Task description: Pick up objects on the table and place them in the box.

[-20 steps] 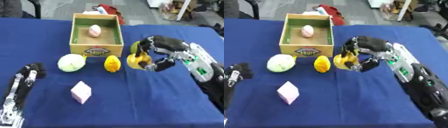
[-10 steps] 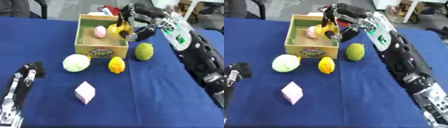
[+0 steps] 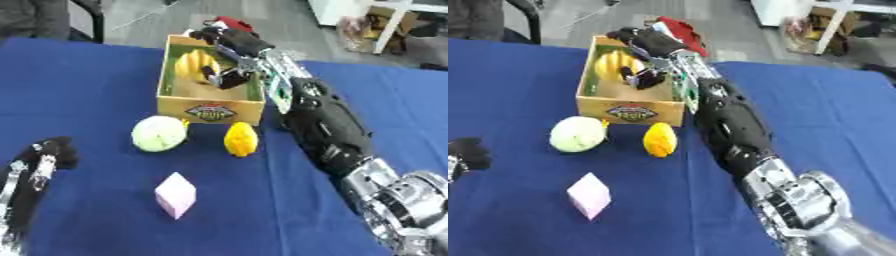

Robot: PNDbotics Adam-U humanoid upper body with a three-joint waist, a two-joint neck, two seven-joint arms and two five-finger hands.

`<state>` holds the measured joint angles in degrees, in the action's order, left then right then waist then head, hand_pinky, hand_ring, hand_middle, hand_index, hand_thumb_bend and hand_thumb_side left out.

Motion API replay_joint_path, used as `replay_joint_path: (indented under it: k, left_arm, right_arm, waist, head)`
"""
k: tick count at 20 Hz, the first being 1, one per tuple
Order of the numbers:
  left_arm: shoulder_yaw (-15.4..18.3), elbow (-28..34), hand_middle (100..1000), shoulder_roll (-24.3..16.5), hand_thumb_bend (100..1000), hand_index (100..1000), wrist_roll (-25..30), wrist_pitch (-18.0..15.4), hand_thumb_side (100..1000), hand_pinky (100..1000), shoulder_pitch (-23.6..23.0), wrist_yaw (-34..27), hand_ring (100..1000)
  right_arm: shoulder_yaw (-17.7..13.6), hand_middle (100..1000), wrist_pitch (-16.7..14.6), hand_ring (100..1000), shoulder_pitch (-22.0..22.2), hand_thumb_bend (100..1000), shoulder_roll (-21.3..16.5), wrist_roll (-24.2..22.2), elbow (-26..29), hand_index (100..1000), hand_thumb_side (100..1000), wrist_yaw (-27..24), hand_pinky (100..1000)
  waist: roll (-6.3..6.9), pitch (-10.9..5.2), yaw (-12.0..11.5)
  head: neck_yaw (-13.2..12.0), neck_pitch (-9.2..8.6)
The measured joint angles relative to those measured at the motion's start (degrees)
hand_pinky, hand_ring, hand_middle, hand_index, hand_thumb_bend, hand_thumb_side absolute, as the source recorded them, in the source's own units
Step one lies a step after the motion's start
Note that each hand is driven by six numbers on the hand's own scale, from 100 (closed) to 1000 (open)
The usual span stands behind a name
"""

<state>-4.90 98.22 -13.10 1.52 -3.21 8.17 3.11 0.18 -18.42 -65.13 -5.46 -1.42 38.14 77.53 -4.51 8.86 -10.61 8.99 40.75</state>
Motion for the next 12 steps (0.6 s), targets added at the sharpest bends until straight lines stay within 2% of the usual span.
replay_joint_path:
  k: [3, 6, 9, 12]
  left_arm:
    - [0.0, 0.0, 588, 0.0, 100, 750, 0.0, 0.0, 764, 658, -0.1, 0.0, 611]
    - [0.0, 0.0, 588, 0.0, 100, 750, 0.0, 0.0, 763, 658, -0.4, 0.0, 611]
    - [0.1, 0.0, 588, 0.0, 100, 750, -0.1, 0.0, 763, 658, -0.8, 0.0, 611]
    - [0.3, 0.0, 588, 0.0, 100, 750, -0.4, 0.0, 765, 658, -1.3, 0.0, 611]
  right_arm:
    - [-0.1, 993, 2.3, 916, 0.0, 100, -0.1, 1.2, -0.3, 1000, 178, 5.0, 848]
    - [-0.1, 983, 1.7, 913, 0.1, 100, -1.2, 0.3, 0.2, 1000, 183, 6.2, 848]
    - [0.3, 965, -1.3, 904, 0.8, 100, -4.3, -2.9, 1.9, 1000, 184, 3.5, 848]
    - [1.0, 960, -5.0, 902, 3.2, 100, -8.9, -8.0, 4.7, 1000, 191, -3.4, 849]
  waist:
    - [0.00, 0.00, 0.6]
    - [0.00, 0.00, 1.2]
    - [0.00, -0.06, 1.8]
    - [0.00, -0.07, 2.8]
  head:
    - [0.0, 0.00]
    - [-0.2, 0.03]
    - [-0.4, 0.19]
    - [-1.0, 0.57]
